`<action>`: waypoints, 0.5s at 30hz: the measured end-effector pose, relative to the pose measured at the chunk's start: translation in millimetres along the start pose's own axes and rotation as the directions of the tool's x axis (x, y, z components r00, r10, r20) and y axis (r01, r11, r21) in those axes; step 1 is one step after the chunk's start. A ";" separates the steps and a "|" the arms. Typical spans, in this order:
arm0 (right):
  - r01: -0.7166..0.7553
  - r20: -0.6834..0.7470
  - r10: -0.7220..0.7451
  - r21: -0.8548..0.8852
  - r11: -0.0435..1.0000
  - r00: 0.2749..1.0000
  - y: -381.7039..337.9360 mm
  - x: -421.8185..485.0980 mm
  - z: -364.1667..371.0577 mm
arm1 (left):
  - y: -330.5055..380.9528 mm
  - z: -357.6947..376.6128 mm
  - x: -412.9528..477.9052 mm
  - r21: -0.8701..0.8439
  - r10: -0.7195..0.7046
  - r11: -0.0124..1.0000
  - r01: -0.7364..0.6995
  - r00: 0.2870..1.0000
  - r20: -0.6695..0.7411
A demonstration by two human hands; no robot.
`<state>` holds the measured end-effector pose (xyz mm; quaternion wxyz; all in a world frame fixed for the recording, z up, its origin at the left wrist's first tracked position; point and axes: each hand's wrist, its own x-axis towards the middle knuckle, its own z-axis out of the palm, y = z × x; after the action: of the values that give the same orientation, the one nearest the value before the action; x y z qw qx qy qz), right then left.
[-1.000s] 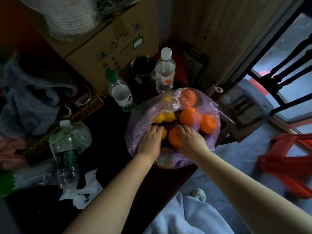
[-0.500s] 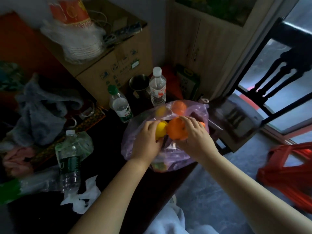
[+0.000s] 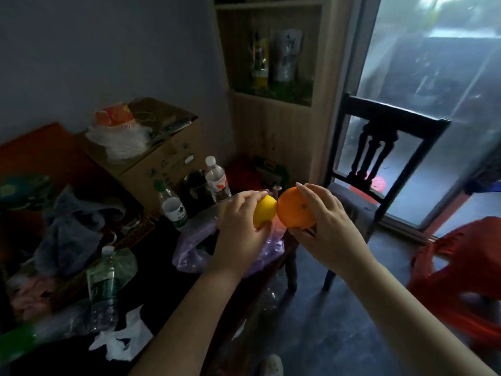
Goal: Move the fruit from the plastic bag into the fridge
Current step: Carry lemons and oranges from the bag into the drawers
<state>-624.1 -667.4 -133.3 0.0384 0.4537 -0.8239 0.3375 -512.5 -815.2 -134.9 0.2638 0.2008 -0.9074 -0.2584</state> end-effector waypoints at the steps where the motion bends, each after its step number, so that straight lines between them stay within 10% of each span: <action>1: -0.004 -0.019 0.004 -0.009 1.000 1.000 0.2 -9.8 -10.6 | 11.6 -0.1 -5.0 -0.007 0.021 1.000 -0.021 1.000 0.005; 15: -0.258 -0.307 0.210 -0.124 0.958 0.928 -18.2 -159.5 -126.3 | 147.3 10.3 -63.1 -0.152 0.410 0.906 -0.394 0.907 0.092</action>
<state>-547.4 -484.2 -85.7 0.1552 0.2929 -0.8822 0.3344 -502.9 -664.1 -81.4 0.2683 -0.0245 -0.9248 -0.2685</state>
